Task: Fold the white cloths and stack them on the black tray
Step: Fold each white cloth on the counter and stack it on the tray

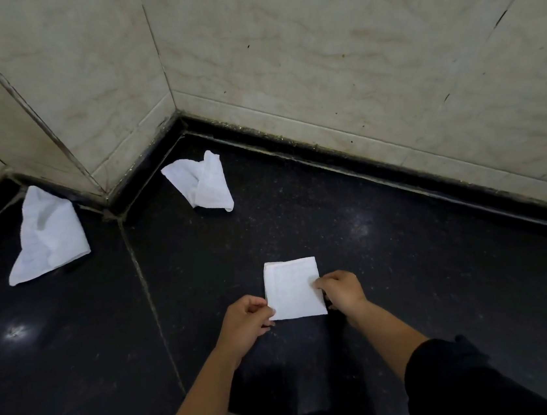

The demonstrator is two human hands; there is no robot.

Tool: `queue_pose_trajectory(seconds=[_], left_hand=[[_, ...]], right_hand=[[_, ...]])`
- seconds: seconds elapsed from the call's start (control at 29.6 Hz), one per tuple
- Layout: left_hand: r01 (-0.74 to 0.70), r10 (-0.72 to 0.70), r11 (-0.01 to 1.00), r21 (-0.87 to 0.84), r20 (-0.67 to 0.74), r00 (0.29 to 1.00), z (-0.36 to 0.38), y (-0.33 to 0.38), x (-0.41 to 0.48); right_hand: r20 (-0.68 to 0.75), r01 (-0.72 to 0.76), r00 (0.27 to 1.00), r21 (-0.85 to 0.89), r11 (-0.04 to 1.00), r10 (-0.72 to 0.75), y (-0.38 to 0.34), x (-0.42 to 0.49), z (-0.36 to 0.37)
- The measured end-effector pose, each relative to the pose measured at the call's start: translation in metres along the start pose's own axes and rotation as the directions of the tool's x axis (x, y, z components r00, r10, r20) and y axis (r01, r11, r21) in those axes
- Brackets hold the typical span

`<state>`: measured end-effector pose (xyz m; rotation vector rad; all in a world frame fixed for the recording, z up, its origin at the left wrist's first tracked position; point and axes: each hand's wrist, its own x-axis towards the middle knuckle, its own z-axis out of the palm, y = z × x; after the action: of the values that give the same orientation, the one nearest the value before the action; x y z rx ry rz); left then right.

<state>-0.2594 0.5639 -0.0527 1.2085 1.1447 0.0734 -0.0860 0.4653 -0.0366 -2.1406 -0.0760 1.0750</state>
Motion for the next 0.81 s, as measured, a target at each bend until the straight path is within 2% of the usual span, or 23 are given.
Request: queue_pose_trajectory(seconds=[0.27, 0.44, 0.61, 0.68, 0.71, 0.78, 0.81], left_hand=[[0.020, -0.019, 0.999, 0.025, -0.040, 0.999, 0.004, 0.005, 0.000], [0.097, -0.092, 0.993, 0.065, -0.081, 0.992, 0.010, 0.010, 0.002], [0.122, -0.070, 0.928, 0.351, -0.158, 0.985, 0.010, 0.023, -0.003], [0.131, -0.066, 0.910, 0.393, -0.174, 0.983, 0.010, 0.026, -0.004], [0.141, -0.084, 0.936, 0.324, -0.183, 0.979, 0.011, 0.027, -0.006], [0.166, -0.161, 0.986, 0.022, -0.149, 0.976, 0.015, 0.031, -0.013], [0.191, -0.207, 0.972, -0.138, -0.108, 0.972, 0.018, 0.034, -0.016]], right_hand=[[0.077, -0.045, 0.996, 0.109, 0.993, 0.036, -0.006, -0.003, 0.003], [0.124, -0.017, 0.992, 0.147, 0.989, -0.002, -0.008, -0.007, 0.000], [0.249, -0.016, 0.968, 0.200, 0.980, -0.034, -0.020, -0.016, -0.006], [0.286, 0.001, 0.956, 0.219, 0.976, -0.065, -0.026, -0.022, -0.008], [0.301, 0.018, 0.949, 0.233, 0.972, -0.089, -0.028, -0.025, -0.009], [0.330, 0.052, 0.933, 0.270, 0.961, -0.143, -0.032, -0.032, -0.010], [0.345, 0.062, 0.925, 0.285, 0.956, -0.163, -0.034, -0.035, -0.011]])
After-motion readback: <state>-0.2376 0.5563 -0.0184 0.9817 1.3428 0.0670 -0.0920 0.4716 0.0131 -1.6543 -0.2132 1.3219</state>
